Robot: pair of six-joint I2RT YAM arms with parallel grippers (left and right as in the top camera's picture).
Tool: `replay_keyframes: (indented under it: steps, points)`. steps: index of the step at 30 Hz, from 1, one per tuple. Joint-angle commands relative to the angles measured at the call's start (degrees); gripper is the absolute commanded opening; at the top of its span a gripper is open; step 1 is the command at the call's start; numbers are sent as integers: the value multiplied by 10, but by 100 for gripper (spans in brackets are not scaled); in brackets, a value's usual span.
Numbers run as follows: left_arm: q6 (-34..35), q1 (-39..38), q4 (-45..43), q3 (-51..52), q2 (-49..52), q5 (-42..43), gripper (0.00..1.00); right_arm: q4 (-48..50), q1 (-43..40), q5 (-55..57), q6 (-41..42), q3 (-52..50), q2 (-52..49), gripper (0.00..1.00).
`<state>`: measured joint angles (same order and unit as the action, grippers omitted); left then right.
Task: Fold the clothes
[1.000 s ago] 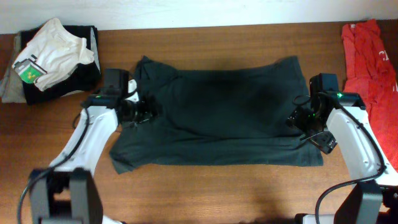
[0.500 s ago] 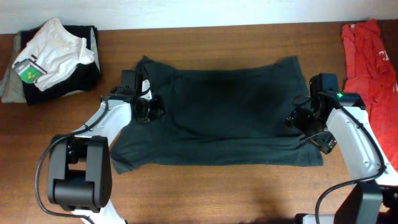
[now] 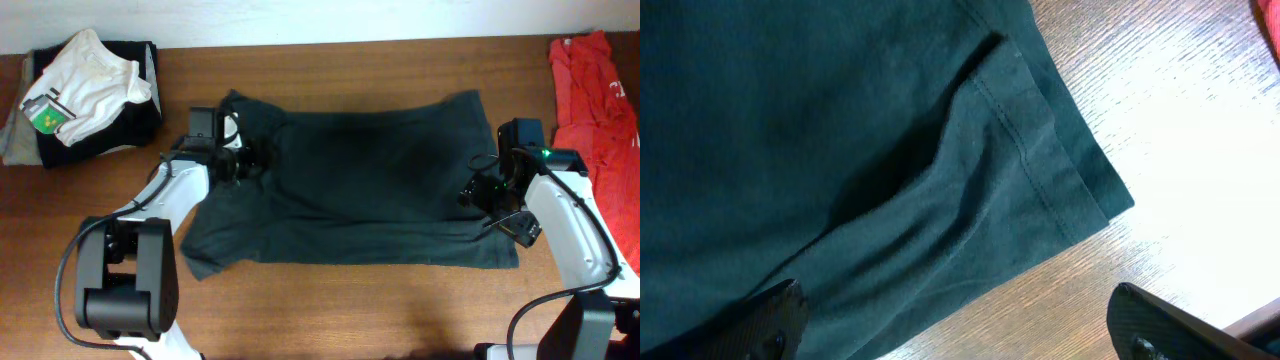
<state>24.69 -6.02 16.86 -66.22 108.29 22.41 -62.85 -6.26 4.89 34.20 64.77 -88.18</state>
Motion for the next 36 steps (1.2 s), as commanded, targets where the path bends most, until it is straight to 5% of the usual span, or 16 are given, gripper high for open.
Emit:
replay_keyframes:
  steps: [1,4,10,13,16,25,26,28,29,36]
  points:
    - [19,29,34,-3,-12,8,99,-2,3,0,-10,9,3,99]
    - [31,30,105,-3,-13,10,91,2,3,0,-10,9,3,99]
    - [31,-18,107,-3,-11,20,15,15,3,-2,-10,9,3,99]
    - [31,-35,96,-3,-2,16,3,13,3,-2,-10,9,3,99]
    - [31,-41,66,-3,16,20,2,13,3,-2,-10,9,3,99]
    - [31,-40,-59,-3,68,37,16,12,3,-2,-10,9,3,99]
    - [31,-40,-70,-3,68,37,35,12,3,-2,-10,9,3,99]
    - [31,-40,-85,-3,68,38,92,10,3,-2,-10,9,3,99]
    - [31,-40,-90,-3,68,38,99,9,3,-2,-10,9,3,98]
    - [-20,-12,-75,-33,-5,164,99,5,3,-2,-10,7,3,99]
